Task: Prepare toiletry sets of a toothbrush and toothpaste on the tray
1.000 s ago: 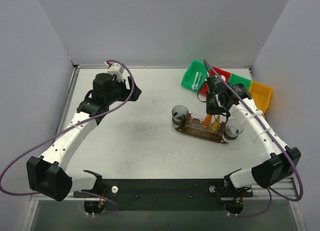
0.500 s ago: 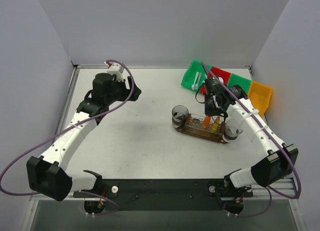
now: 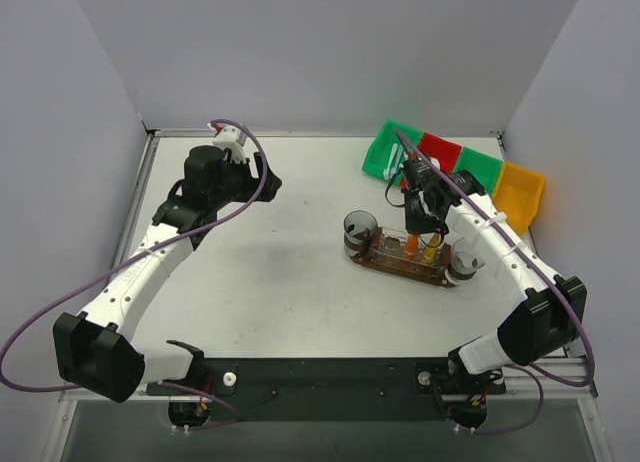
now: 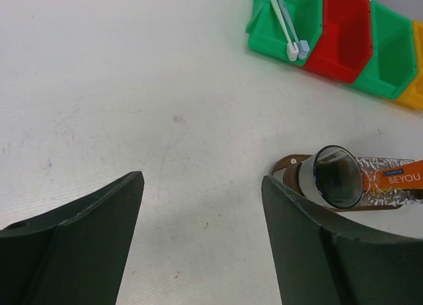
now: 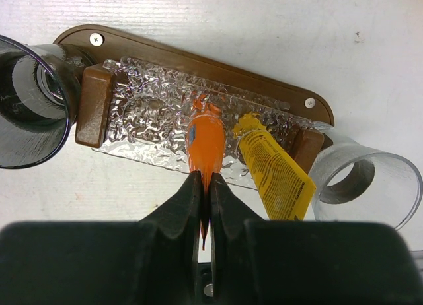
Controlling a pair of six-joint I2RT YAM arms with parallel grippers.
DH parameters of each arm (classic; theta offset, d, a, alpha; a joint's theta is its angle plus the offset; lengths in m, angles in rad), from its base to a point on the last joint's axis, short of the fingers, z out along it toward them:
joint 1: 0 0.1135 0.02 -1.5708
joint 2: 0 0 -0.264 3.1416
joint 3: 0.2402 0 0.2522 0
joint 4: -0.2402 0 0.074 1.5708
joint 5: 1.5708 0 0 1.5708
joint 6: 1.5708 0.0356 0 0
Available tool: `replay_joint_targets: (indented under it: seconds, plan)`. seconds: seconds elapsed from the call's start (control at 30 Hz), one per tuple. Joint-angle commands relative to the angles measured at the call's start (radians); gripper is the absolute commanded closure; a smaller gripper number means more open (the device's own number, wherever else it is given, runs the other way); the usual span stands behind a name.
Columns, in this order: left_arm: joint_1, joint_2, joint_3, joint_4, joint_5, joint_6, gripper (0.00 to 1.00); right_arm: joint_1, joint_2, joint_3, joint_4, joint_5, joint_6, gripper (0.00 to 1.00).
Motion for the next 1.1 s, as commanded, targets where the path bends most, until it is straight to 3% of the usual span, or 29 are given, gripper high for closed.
replay_joint_targets:
  seconds: [0.0,0.37,0.47,0.77,1.07]
  plan:
    - [0.008,-0.006,0.013,0.029,0.015,-0.002,0.18,0.008,0.002,-0.016,0.025,0.011,-0.010,1.00]
    - [0.011,-0.001,0.011,0.030,0.017,0.000,0.18,0.006,-0.002,-0.061,0.036,0.007,0.007,0.99]
    - [0.011,-0.002,0.010,0.029,0.018,0.000,0.18,0.006,-0.015,-0.054,0.036,0.009,0.007,0.84]
    - [0.011,0.002,0.013,0.029,0.021,0.000,0.17,0.006,-0.019,0.011,0.036,0.006,-0.003,0.53]
    - [0.012,0.002,0.013,0.030,0.021,0.000,0.17,0.005,-0.010,0.099,0.037,0.020,-0.029,0.46]
